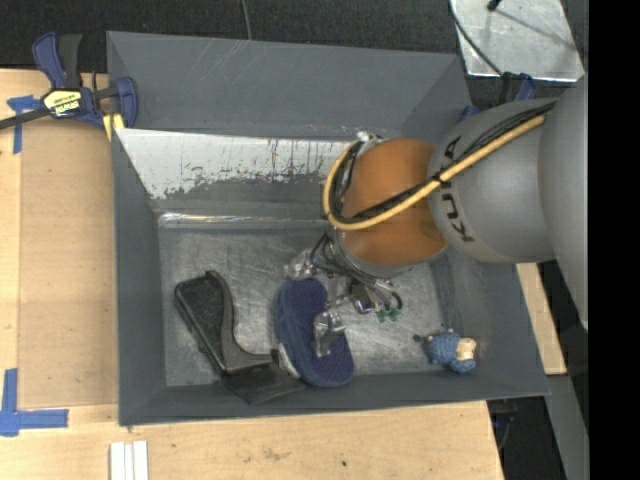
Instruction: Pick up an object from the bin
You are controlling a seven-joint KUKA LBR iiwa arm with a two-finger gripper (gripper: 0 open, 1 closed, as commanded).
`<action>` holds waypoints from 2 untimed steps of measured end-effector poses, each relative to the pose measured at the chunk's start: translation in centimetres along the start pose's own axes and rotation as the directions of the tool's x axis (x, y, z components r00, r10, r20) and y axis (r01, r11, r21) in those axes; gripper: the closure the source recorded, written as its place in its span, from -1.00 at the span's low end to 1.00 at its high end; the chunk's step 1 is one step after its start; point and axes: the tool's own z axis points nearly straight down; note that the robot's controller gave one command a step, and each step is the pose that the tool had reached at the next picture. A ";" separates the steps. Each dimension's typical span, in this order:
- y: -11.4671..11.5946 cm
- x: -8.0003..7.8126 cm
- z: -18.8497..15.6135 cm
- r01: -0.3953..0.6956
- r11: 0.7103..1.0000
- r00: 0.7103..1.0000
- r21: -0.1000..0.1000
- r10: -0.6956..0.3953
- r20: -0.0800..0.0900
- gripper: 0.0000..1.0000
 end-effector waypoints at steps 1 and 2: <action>0.0 0.1 0.1 0.001 1.000 1.000 0.000 -0.001 -0.004 1.00; 0.8 -1.4 -1.1 0.034 0.999 0.999 0.003 -0.034 0.008 1.00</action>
Offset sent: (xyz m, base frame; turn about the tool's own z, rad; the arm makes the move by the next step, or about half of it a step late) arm 0.0000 0.0000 0.0000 0.0000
